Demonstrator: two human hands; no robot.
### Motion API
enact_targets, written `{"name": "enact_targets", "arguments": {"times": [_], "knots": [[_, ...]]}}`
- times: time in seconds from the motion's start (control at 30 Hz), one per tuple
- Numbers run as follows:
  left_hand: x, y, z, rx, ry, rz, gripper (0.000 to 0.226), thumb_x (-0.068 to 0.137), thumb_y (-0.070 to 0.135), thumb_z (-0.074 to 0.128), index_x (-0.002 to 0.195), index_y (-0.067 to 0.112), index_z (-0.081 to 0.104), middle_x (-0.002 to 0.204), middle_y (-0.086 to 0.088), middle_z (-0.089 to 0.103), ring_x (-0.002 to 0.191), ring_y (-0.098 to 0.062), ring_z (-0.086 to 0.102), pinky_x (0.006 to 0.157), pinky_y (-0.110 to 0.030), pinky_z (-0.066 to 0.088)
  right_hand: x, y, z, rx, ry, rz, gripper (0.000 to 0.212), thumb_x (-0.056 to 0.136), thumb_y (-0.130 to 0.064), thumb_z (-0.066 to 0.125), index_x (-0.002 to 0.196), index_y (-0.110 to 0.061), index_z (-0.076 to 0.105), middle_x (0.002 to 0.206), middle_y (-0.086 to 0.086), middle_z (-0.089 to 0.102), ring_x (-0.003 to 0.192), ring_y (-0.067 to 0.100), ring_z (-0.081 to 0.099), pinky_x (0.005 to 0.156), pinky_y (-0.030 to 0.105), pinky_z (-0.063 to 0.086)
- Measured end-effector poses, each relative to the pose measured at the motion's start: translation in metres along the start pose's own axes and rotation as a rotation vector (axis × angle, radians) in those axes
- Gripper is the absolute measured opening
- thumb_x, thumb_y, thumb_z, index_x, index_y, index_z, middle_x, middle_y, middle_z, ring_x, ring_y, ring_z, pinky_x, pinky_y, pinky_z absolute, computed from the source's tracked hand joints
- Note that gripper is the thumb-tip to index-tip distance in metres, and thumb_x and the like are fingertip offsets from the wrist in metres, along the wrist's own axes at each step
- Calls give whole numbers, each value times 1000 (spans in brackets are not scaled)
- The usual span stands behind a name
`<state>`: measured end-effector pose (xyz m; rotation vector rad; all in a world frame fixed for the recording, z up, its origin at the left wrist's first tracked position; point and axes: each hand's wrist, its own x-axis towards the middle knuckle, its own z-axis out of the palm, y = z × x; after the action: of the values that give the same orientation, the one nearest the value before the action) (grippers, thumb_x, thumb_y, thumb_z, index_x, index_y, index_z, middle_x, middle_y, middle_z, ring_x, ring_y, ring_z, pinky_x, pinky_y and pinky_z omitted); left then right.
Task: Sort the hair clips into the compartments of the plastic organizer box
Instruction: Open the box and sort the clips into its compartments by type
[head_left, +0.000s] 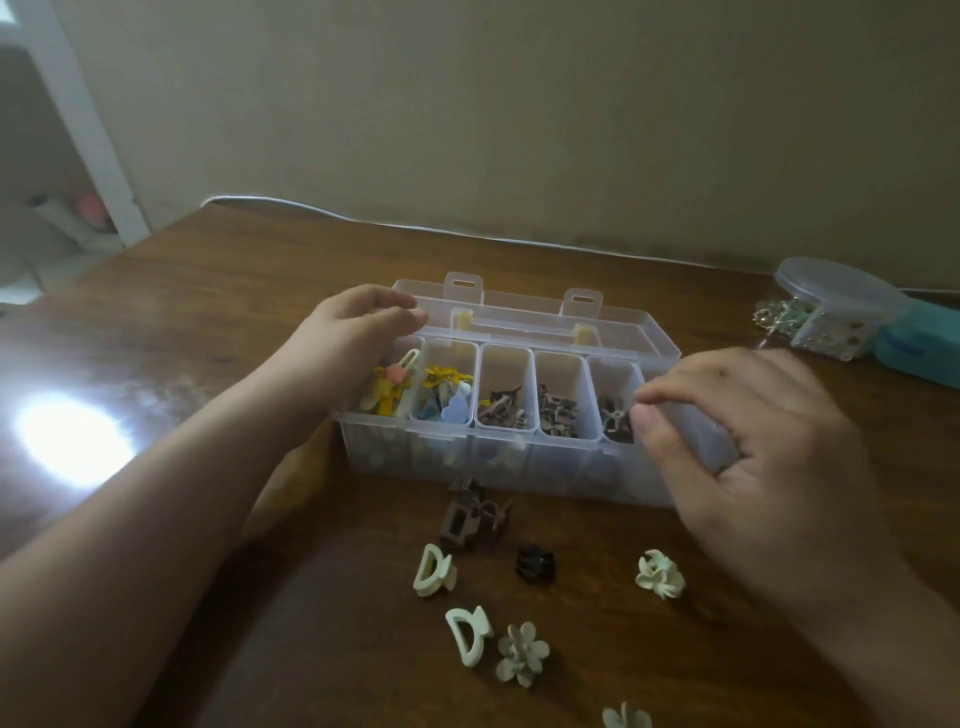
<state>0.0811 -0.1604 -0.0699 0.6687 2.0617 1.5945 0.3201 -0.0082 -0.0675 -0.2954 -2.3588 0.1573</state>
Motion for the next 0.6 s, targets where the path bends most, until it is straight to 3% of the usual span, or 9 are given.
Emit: {"name": "enact_targets", "arguments": {"times": [0.13, 0.2, 0.27, 0.4, 0.5, 0.6], "knots": [[0, 0, -1, 1, -23, 0, 31, 91, 28, 66, 121, 20, 65, 116, -10, 69, 106, -25, 68, 89, -38, 55, -5, -14, -7, 76, 31, -174, 17, 88, -24, 62, 90, -11, 73, 90, 1, 67, 83, 22, 61, 72, 39, 49], [-1, 1, -1, -1, -24, 0, 39, 83, 35, 70, 119, 21, 65, 115, -10, 70, 105, -29, 69, 95, -43, 54, -10, -23, -4, 79, -102, -359, 14, 88, -24, 66, 92, -16, 76, 89, -3, 70, 74, 20, 64, 60, 36, 52], [0, 0, -1, -3, -21, 8, 35, 86, 32, 69, 118, 20, 65, 115, -11, 70, 106, -32, 68, 97, -45, 53, -14, -27, 1, -17, -270, -481, 14, 89, -29, 64, 98, -26, 75, 94, -9, 70, 66, 16, 63, 48, 32, 50], [2, -1, -2, 17, -23, 16, 29, 94, 28, 62, 122, 21, 64, 116, -7, 69, 105, -26, 68, 99, -45, 52, -12, -24, 5, -93, -513, -478, 22, 91, -43, 52, 100, -36, 71, 99, -17, 69, 61, 9, 61, 42, 27, 46], [3, -1, -2, 21, -21, 17, 29, 93, 29, 62, 121, 22, 64, 116, -6, 68, 106, -23, 68, 98, -44, 52, -14, -26, 7, -109, -523, -467, 17, 87, -42, 57, 95, -36, 71, 96, -19, 69, 64, 11, 56, 44, 24, 42], [3, -2, -2, 22, -27, 18, 29, 93, 29, 63, 122, 23, 64, 117, -5, 68, 107, -22, 67, 97, -42, 52, -15, -24, 5, -76, -384, -511, 14, 82, -30, 67, 95, -30, 72, 96, -14, 70, 73, 16, 57, 50, 30, 48]]}}
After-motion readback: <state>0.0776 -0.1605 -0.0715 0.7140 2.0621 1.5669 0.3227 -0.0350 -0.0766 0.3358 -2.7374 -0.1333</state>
